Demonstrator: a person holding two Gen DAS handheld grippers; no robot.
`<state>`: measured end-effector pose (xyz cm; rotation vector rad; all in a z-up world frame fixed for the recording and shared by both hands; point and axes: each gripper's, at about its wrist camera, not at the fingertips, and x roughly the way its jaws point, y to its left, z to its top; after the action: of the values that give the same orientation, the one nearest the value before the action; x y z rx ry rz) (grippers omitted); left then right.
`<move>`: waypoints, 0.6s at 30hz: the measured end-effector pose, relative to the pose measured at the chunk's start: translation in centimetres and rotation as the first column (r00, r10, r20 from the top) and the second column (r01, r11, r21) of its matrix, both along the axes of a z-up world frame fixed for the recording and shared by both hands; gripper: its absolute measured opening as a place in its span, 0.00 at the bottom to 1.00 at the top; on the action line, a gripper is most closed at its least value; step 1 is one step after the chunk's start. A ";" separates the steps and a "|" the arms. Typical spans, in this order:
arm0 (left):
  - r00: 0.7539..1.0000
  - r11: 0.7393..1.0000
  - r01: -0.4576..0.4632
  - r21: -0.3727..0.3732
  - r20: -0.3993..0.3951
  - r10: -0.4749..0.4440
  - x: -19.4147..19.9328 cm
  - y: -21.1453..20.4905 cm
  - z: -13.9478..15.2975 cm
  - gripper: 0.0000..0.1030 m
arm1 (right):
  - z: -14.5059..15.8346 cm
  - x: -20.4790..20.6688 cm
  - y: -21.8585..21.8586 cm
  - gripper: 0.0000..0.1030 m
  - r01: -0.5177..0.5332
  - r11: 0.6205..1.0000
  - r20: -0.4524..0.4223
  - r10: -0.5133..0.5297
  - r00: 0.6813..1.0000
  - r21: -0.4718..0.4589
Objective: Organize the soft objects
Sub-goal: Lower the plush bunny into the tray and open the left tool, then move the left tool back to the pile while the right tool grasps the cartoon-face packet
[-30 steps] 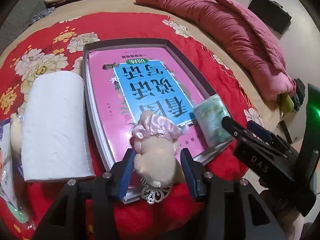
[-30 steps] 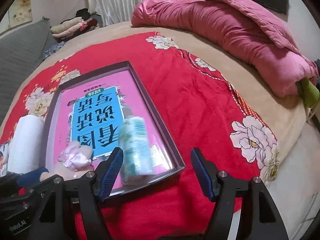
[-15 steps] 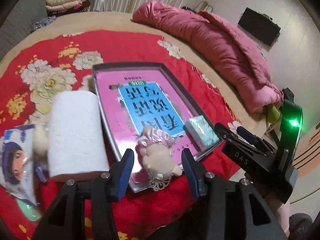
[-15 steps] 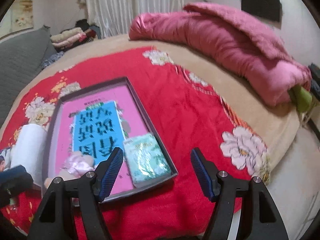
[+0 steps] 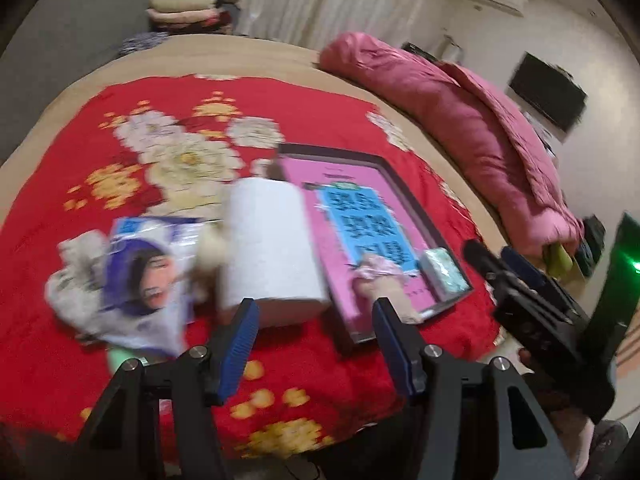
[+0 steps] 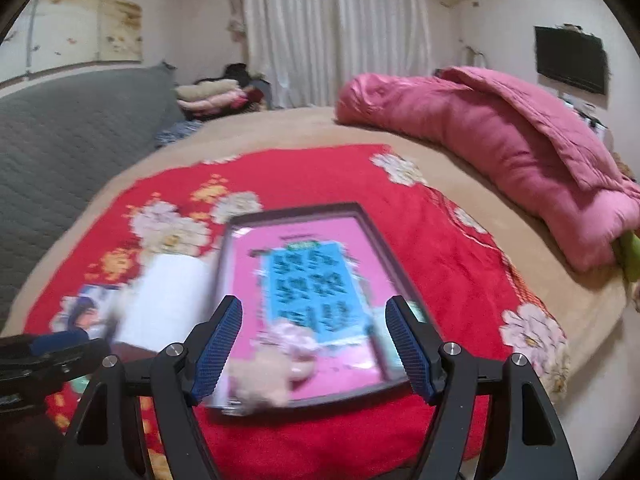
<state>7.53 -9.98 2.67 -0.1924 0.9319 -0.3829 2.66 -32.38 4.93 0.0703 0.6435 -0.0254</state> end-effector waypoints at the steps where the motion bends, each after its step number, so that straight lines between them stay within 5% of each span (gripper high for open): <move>1: 1.000 1.000 -0.021 -0.004 0.000 0.021 -0.2 1.1 0.1 0.57 | 0.3 -0.2 0.7 0.73 -0.018 1.000 0.004 0.018 1.000 0.005; 18: 0.971 0.972 -0.236 0.001 -0.044 0.236 -3.3 13.8 -1.2 0.57 | 1.9 -2.4 10.0 0.74 -0.255 0.966 -0.014 0.256 0.967 0.047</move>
<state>4.28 3.78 1.51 -0.3131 0.9401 -0.1609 0.29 -22.33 6.84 0.0298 0.6695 0.2383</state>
